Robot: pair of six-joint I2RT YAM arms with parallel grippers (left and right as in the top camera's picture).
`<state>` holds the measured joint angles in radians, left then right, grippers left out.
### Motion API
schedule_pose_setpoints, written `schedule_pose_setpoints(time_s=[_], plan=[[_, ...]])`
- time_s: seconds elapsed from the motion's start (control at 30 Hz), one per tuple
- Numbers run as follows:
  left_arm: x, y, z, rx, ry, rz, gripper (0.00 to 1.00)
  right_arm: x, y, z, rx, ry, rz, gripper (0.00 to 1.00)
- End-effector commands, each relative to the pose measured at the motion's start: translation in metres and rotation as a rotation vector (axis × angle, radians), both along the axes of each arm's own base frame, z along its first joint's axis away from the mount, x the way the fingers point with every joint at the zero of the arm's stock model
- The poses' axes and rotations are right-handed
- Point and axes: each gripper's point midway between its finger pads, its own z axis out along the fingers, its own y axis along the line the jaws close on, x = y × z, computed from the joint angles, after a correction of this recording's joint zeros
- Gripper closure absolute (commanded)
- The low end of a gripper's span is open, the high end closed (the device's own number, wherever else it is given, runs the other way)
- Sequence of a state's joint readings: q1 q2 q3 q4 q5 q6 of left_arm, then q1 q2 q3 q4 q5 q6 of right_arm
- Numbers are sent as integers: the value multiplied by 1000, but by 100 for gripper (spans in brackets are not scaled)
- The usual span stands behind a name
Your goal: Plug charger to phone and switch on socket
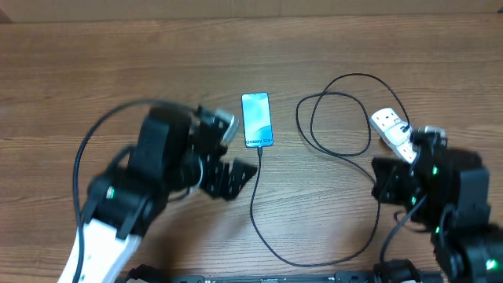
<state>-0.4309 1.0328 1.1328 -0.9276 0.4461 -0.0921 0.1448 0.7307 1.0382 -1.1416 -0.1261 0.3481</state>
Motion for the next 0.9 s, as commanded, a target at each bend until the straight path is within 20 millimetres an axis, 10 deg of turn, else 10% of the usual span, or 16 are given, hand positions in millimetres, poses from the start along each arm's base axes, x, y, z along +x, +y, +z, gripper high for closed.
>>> schedule_pose_setpoints(time_s=[0.0, 0.07, 0.13, 0.17, 0.87], plan=[[-14, 20, -15, 25, -9, 91, 15, -10, 1, -11, 26, -5, -4, 96], [-25, 25, -15, 4, -32, 100, 13, -13, 1, -16, 28, 6, -6, 73], [-32, 30, -11, -22, -60, 120, 11, -15, 3, -17, 49, 18, -9, 12], [-35, 32, -8, -33, -72, 135, 0, -14, 3, -17, 57, 21, -18, 0], [-41, 38, -1, -79, -62, 194, 1, -20, 3, -22, 97, 70, -63, 0]])
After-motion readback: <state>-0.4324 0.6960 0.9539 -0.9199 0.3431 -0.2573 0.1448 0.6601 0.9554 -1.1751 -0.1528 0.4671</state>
